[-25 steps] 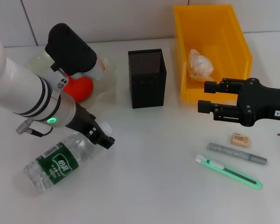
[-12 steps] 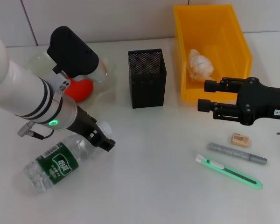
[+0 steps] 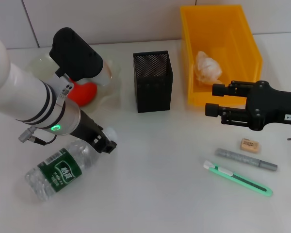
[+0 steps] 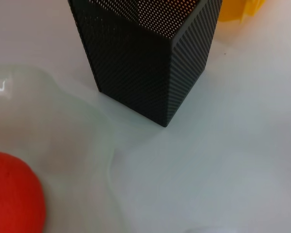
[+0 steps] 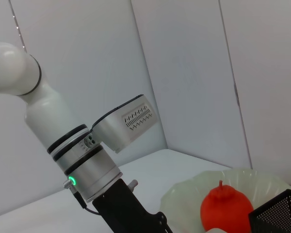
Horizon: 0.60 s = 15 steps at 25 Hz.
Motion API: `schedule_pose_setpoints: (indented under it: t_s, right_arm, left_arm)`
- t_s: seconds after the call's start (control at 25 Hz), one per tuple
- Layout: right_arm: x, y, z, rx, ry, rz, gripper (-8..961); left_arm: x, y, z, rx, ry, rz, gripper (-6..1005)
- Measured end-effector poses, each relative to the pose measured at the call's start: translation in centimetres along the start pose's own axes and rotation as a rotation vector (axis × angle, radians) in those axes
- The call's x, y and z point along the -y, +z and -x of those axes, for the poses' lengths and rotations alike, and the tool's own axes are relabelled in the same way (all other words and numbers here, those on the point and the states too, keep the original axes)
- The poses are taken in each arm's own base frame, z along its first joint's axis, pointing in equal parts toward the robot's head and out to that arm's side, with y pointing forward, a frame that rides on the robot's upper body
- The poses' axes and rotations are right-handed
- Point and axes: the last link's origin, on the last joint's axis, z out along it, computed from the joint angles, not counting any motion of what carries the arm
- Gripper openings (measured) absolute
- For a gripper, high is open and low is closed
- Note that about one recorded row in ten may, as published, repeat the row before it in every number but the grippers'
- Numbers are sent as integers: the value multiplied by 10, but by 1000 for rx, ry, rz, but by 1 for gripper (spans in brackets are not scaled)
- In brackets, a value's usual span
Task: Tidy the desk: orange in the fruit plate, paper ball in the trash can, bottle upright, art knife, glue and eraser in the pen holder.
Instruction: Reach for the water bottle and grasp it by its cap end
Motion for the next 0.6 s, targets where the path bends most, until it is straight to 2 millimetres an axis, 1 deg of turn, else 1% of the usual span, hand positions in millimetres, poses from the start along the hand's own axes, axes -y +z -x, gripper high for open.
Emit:
schedule_pose_setpoints:
  t_s: [0.08,0.6]
  right_arm:
    - [0,0,-1,0,2,1,636]
    - [0,1,-1,-1,-3,3,636]
  left_arm:
    - [0,0,0,0,0,0,571]
    - [0,0,0,-2,-4,2,479]
